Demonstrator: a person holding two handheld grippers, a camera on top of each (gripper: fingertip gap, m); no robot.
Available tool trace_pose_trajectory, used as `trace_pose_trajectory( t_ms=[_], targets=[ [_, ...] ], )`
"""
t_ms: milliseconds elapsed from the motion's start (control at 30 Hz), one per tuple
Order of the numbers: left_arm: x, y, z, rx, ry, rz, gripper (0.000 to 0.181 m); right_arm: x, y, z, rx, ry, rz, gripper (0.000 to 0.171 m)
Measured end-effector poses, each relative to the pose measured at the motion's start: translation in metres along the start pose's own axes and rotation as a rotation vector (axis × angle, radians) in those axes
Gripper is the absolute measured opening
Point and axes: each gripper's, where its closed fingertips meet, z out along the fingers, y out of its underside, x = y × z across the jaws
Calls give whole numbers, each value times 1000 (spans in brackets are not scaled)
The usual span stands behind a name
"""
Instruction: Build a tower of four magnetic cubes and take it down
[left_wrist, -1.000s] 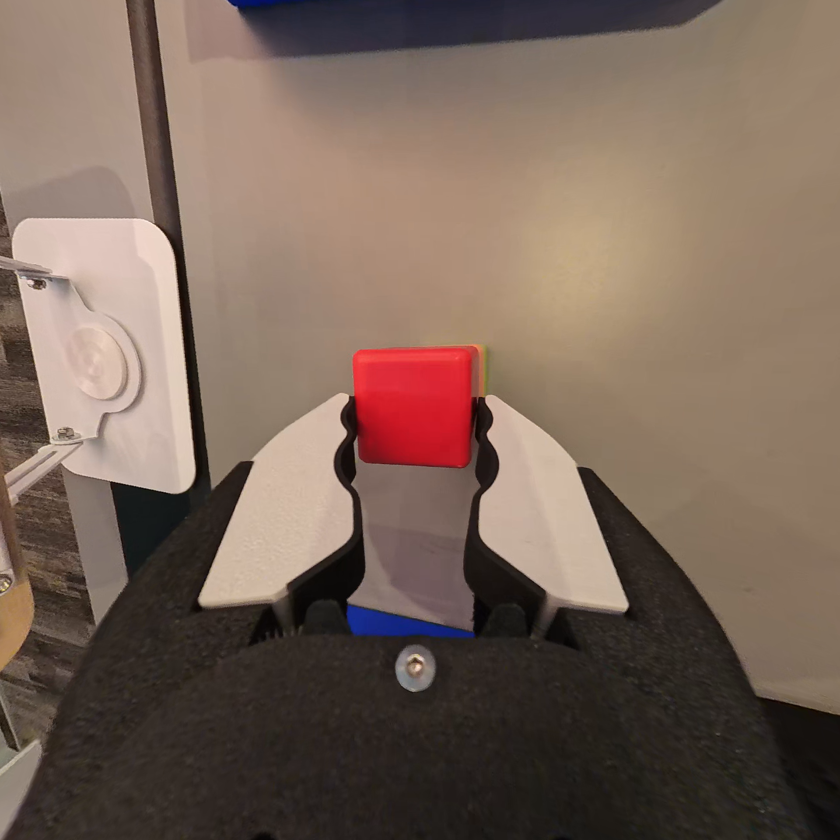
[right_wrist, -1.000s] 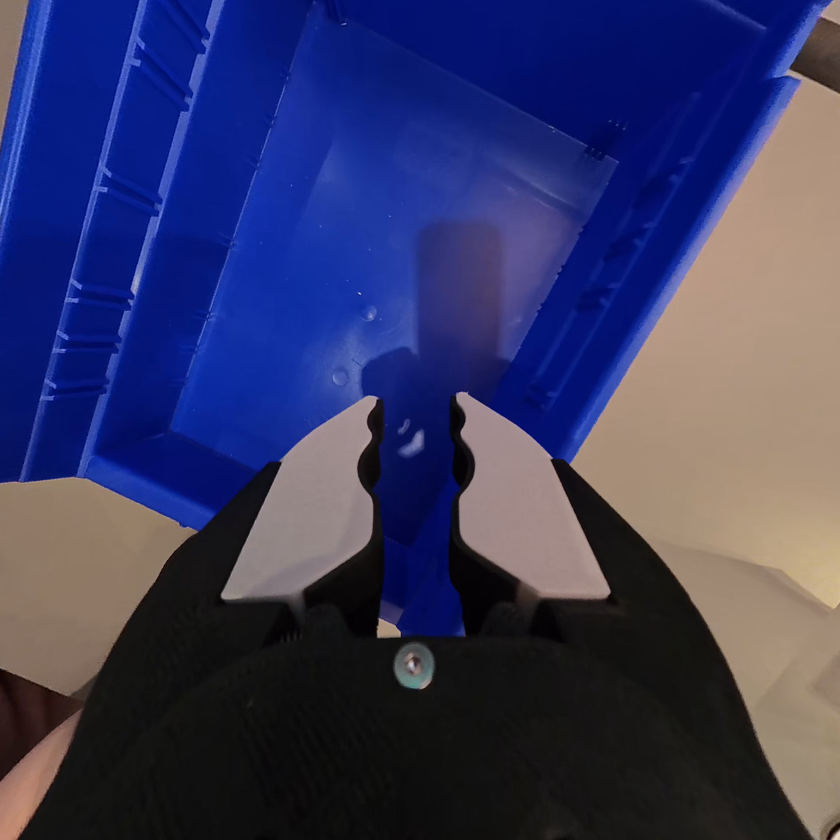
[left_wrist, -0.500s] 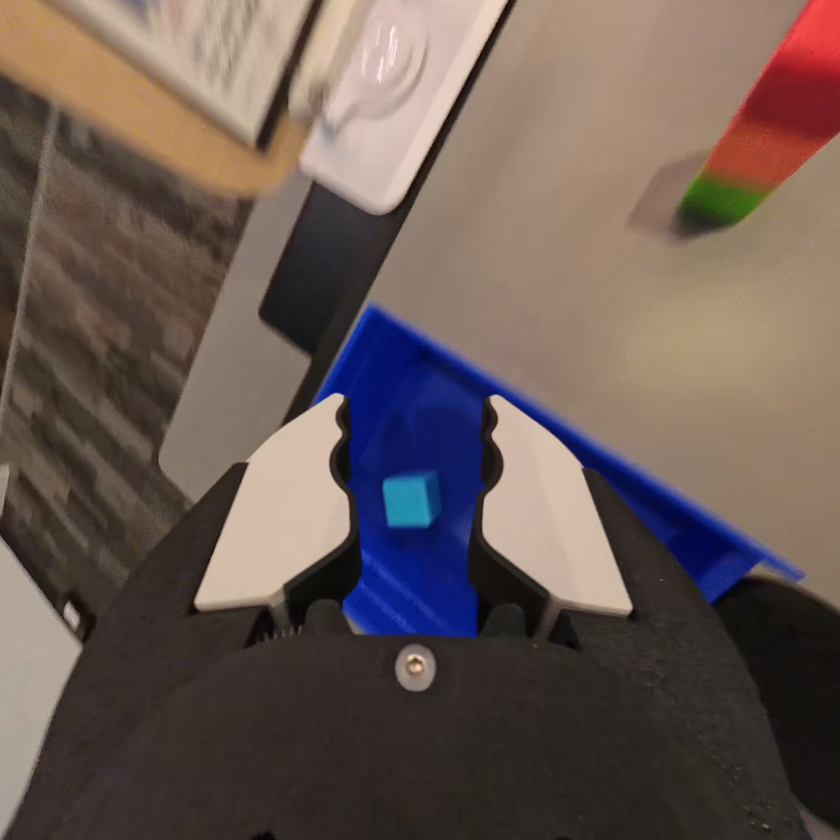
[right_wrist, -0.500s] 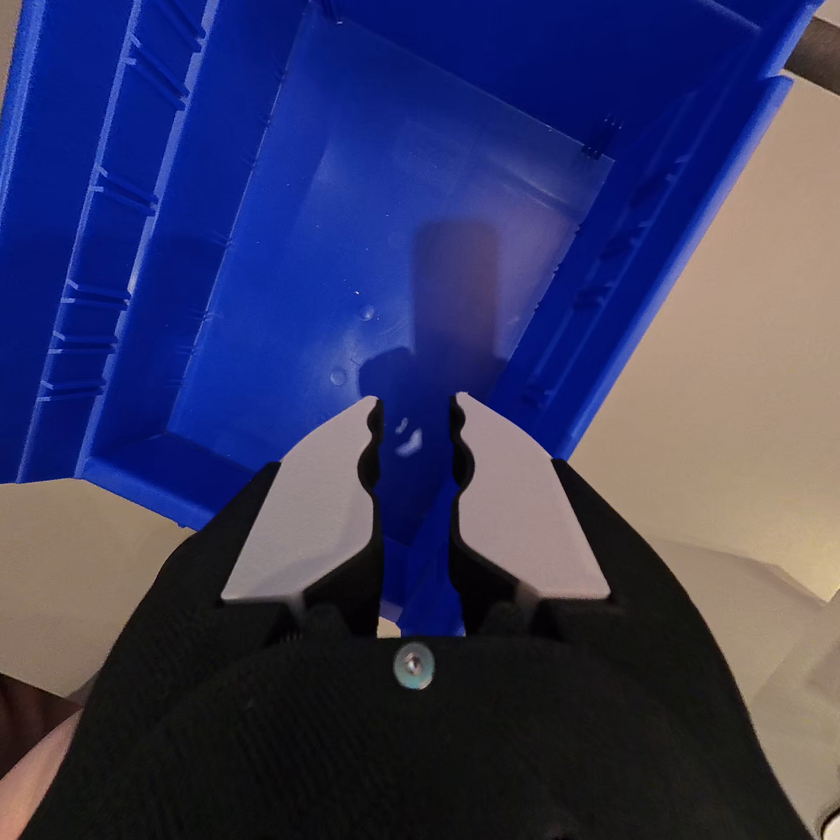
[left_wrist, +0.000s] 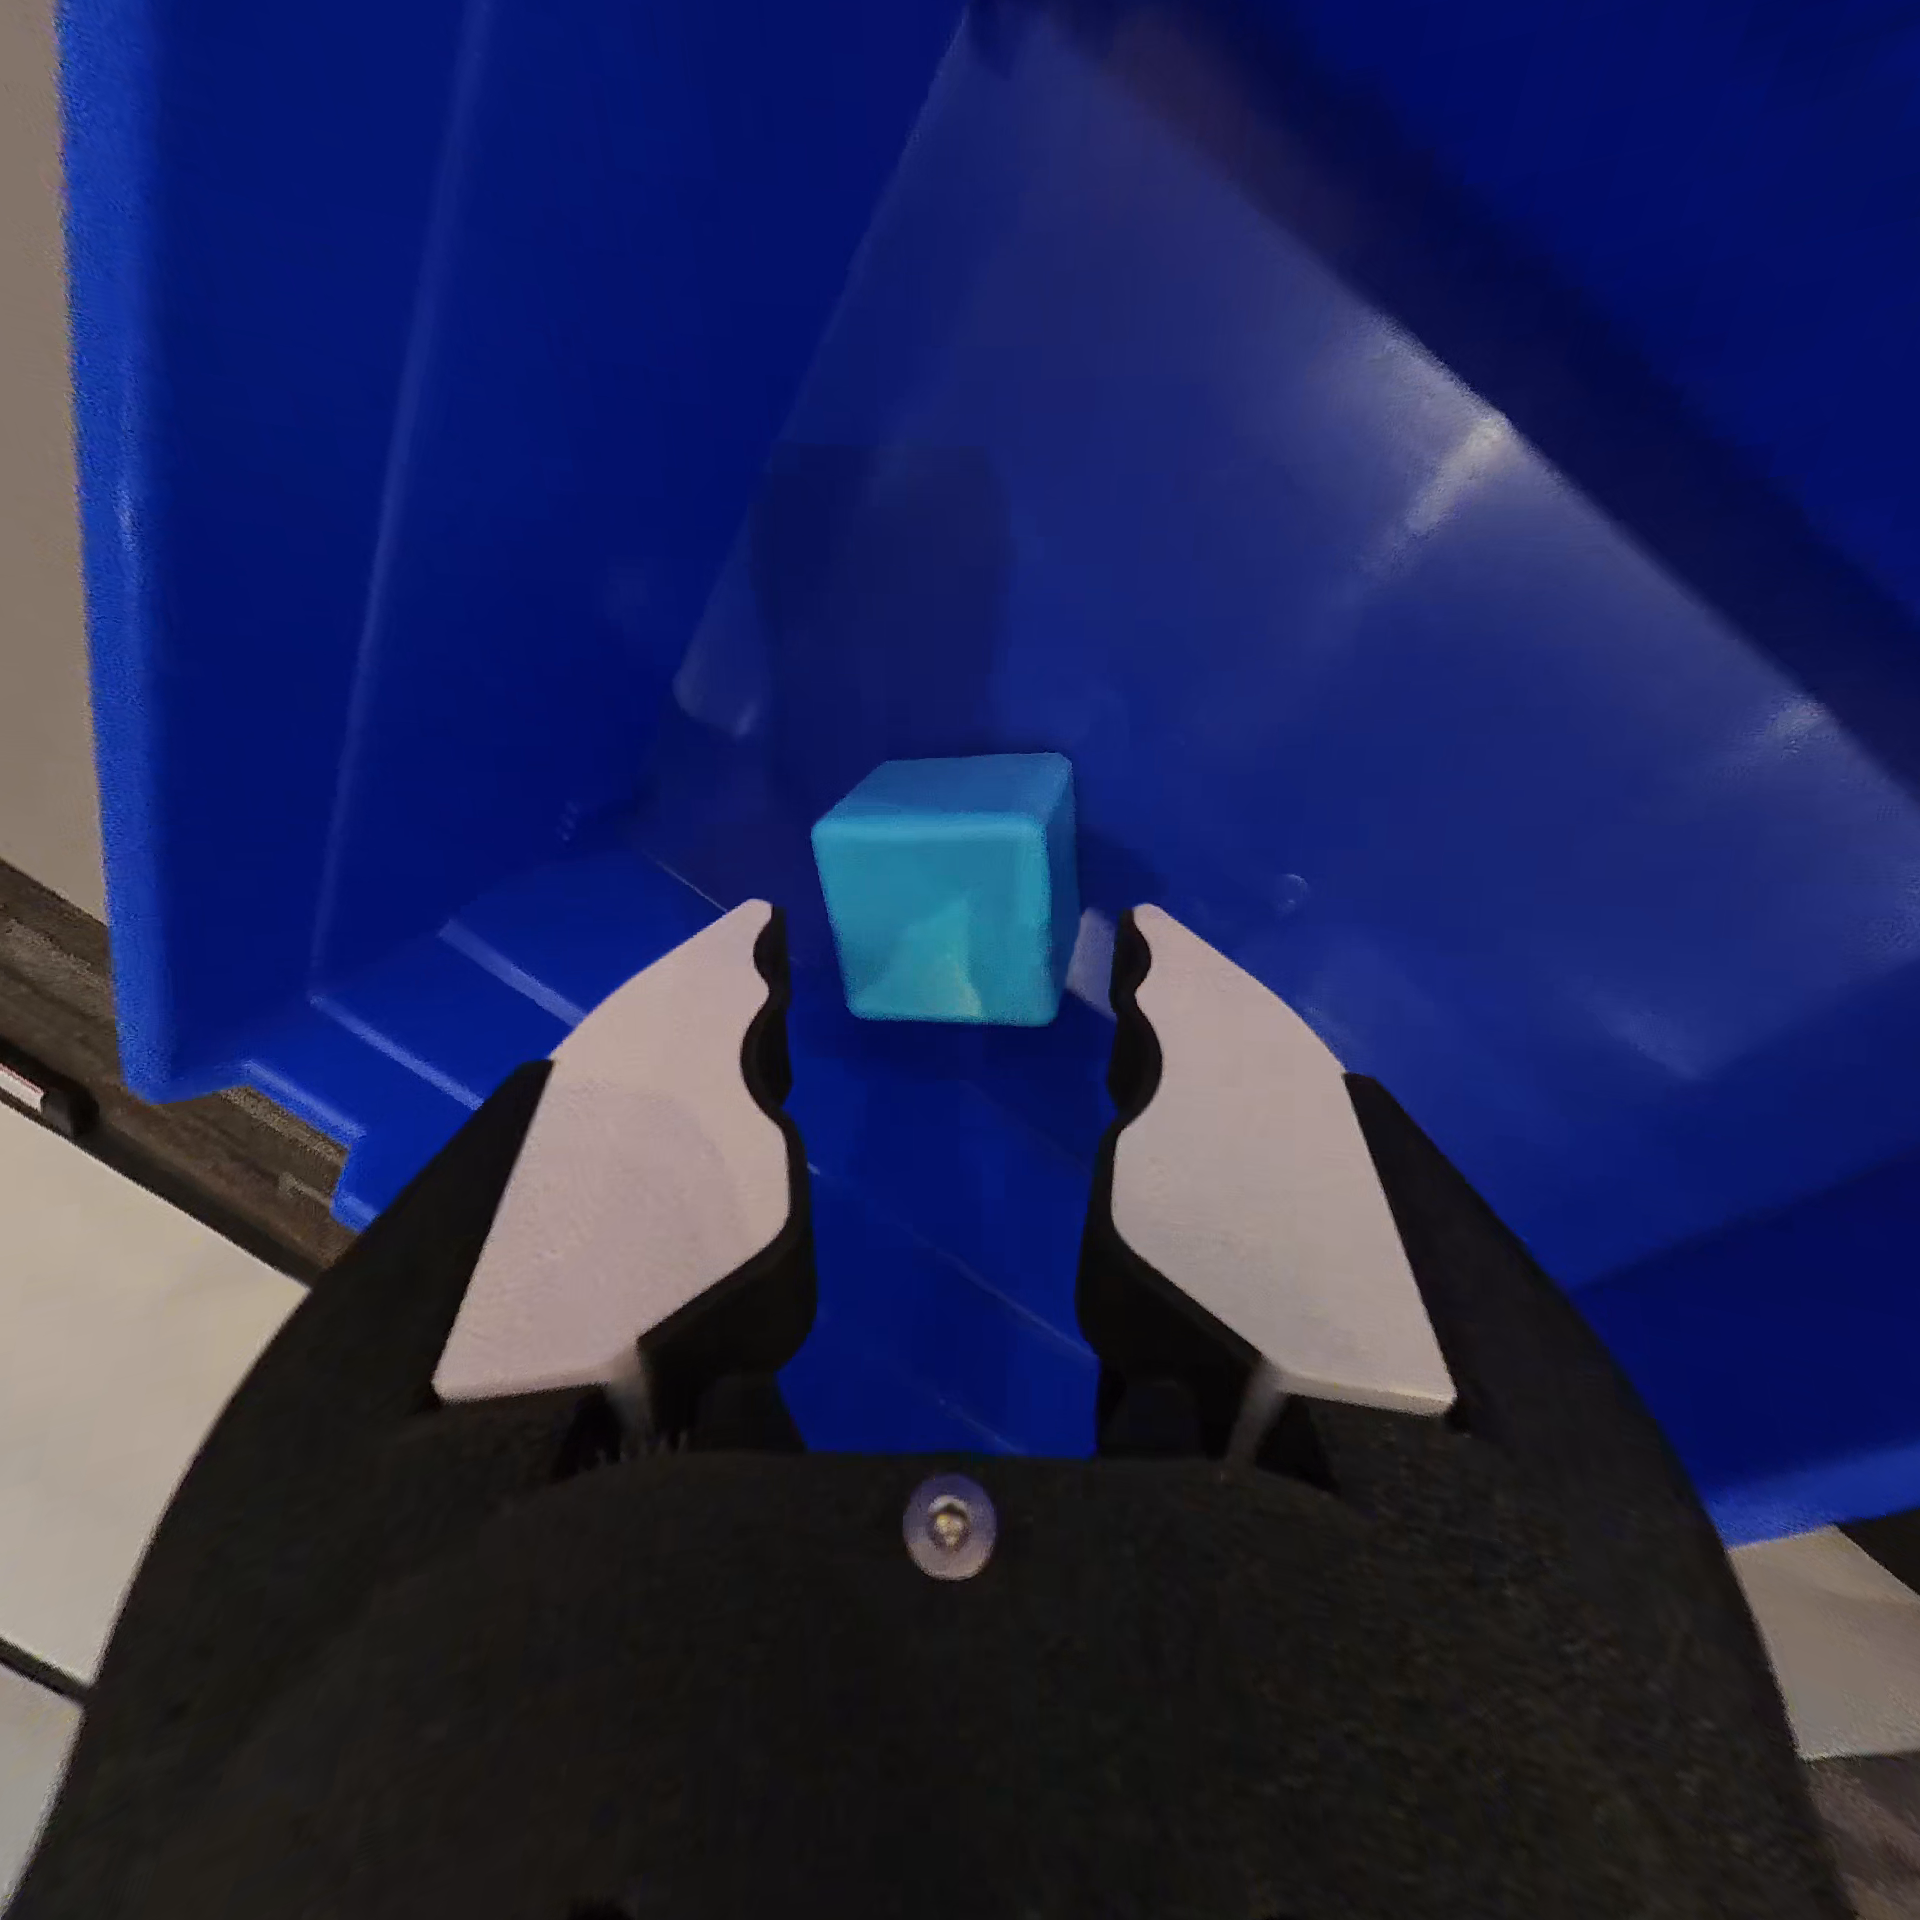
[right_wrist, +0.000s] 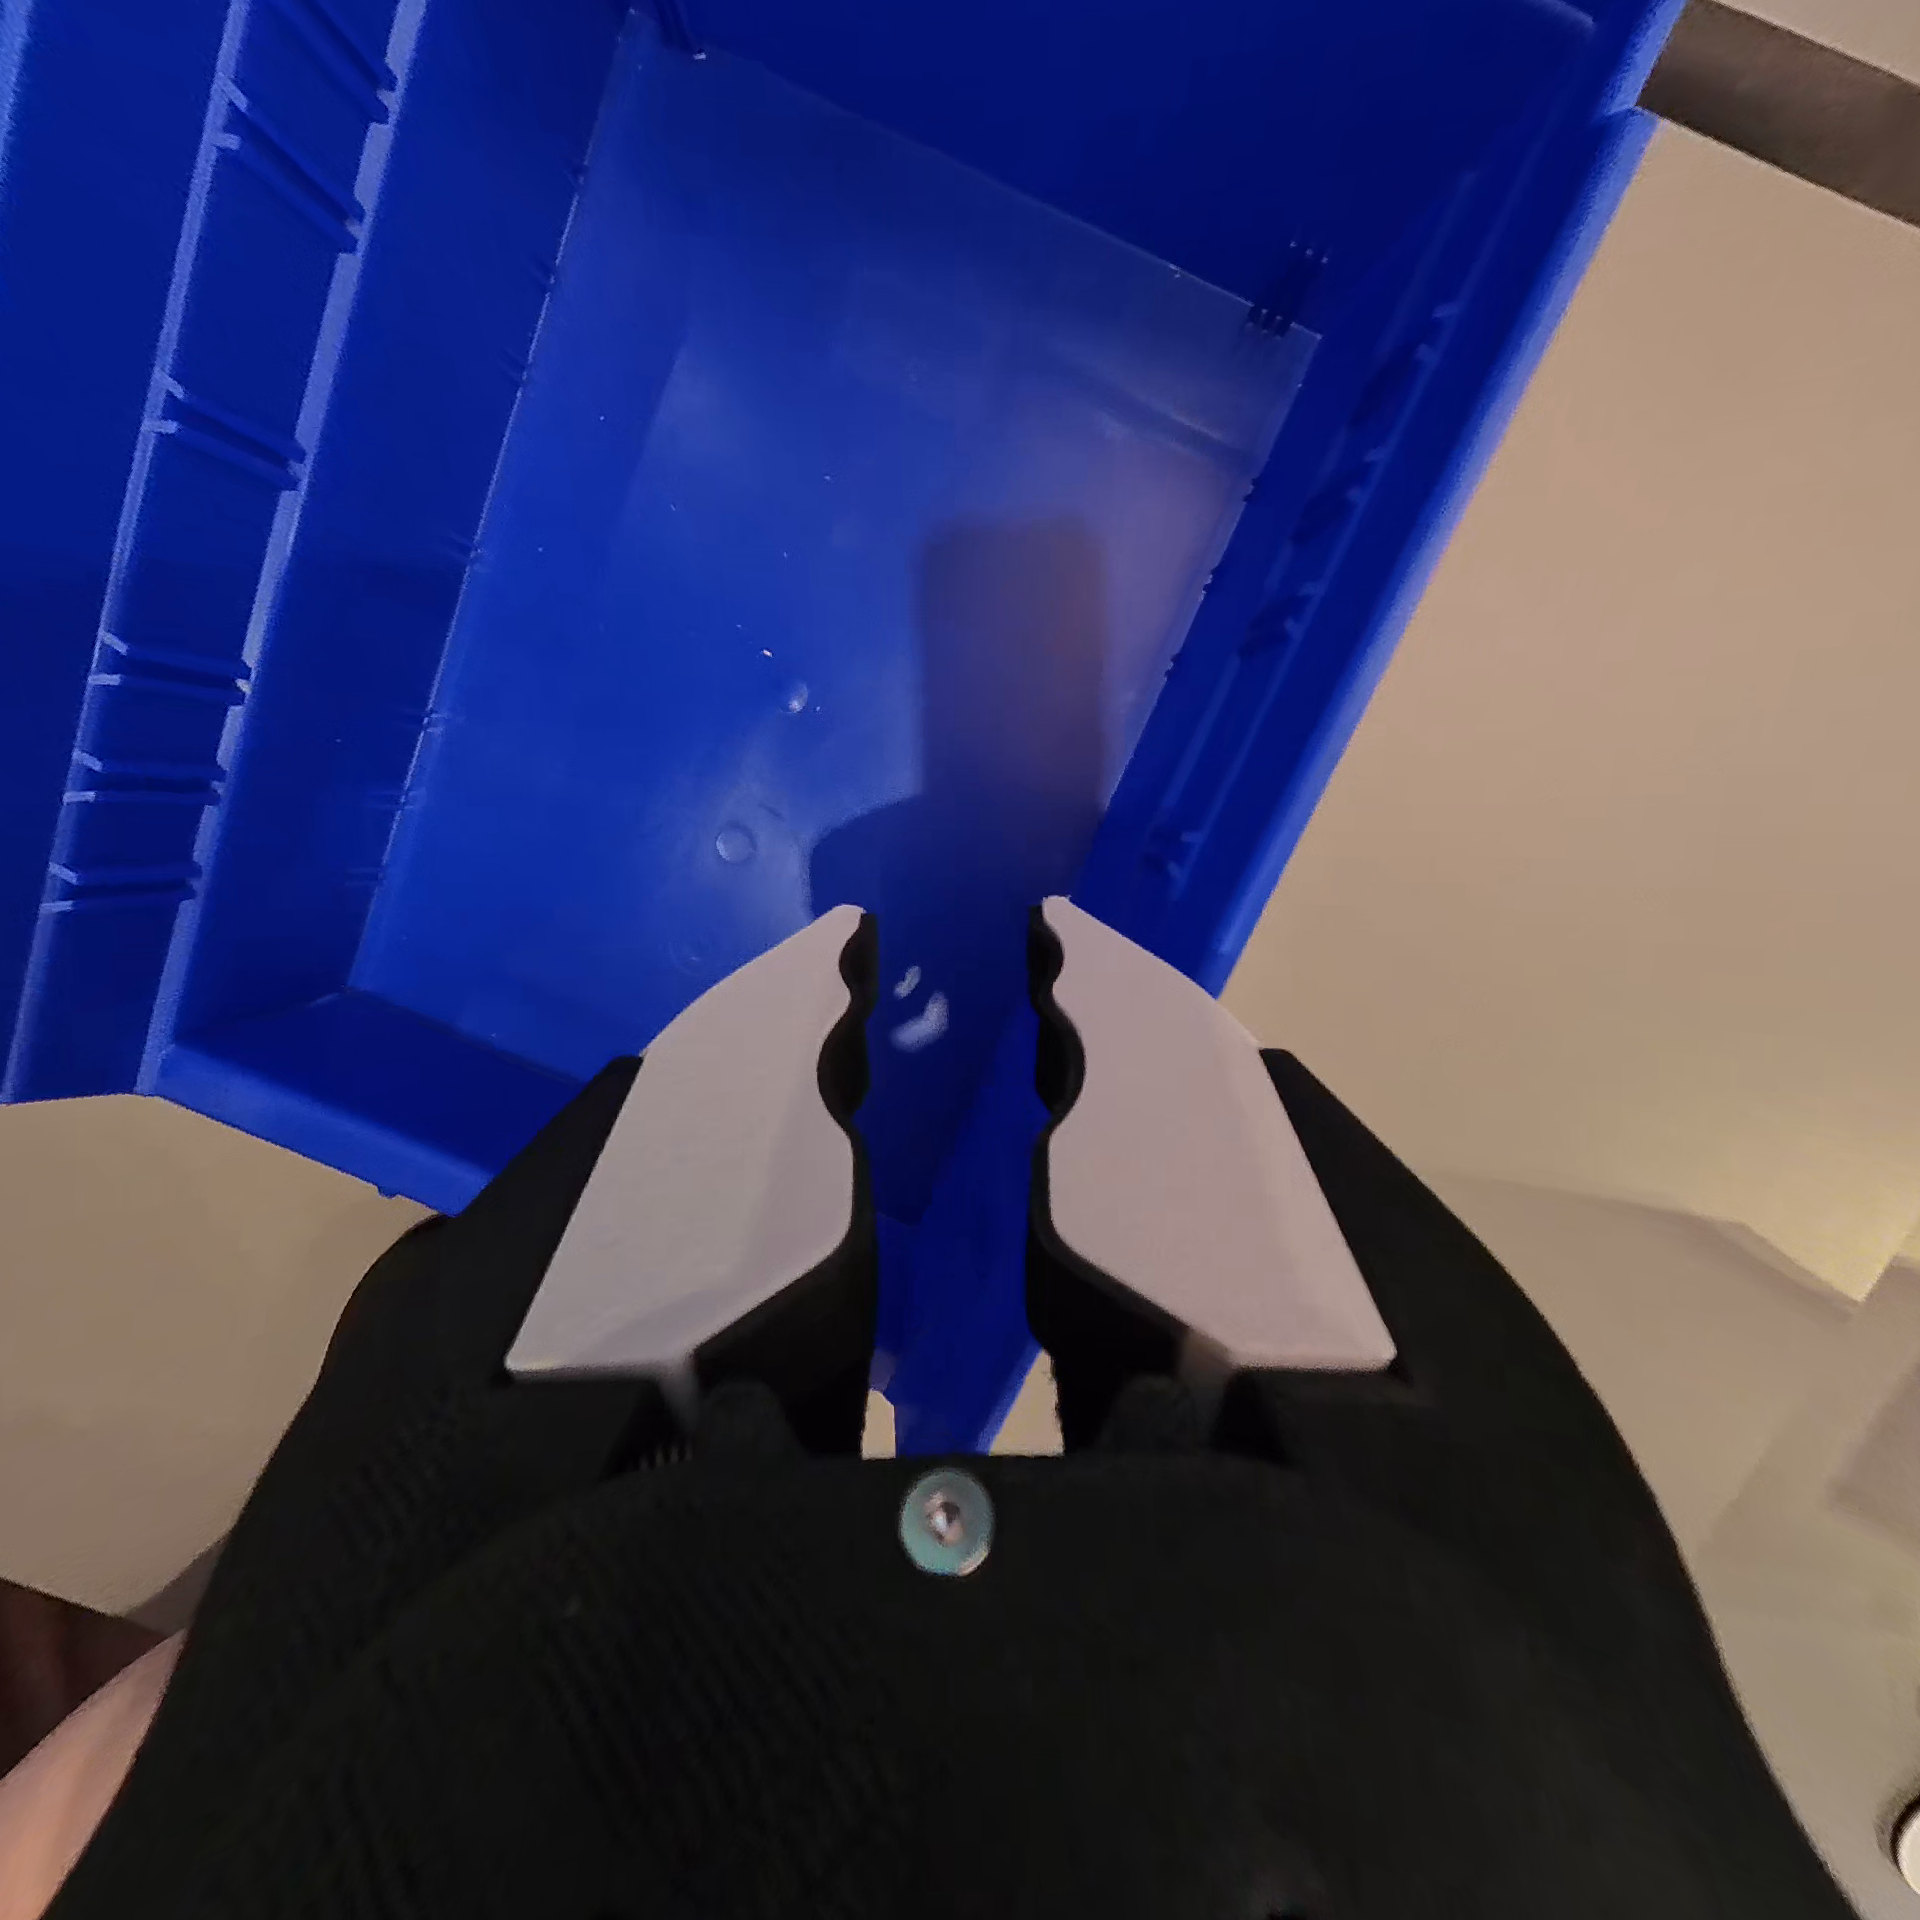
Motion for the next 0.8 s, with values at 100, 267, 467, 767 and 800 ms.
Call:
trace_pose_trajectory(
  t_ms=[100, 267, 467, 767, 800],
  targets=[
    [0, -1, 9, -14, 16, -9, 58, 4, 3, 0, -2, 4, 14, 30],
    [-1, 2, 17, -34, 7, -8, 49, 5, 3, -2, 12, -12, 20, 29],
    [-5, 1, -4, 6, -9, 2, 48, 5, 2, -1, 6, -9, 17, 30],
    [-7, -53, -138, 286, -168, 51, 48, 7, 3, -7, 21, 4, 23, 30],
    [1, -65, -152, 326, -166, 68, 48, 8, 3, -9, 27, 13, 25, 29]
  ],
)
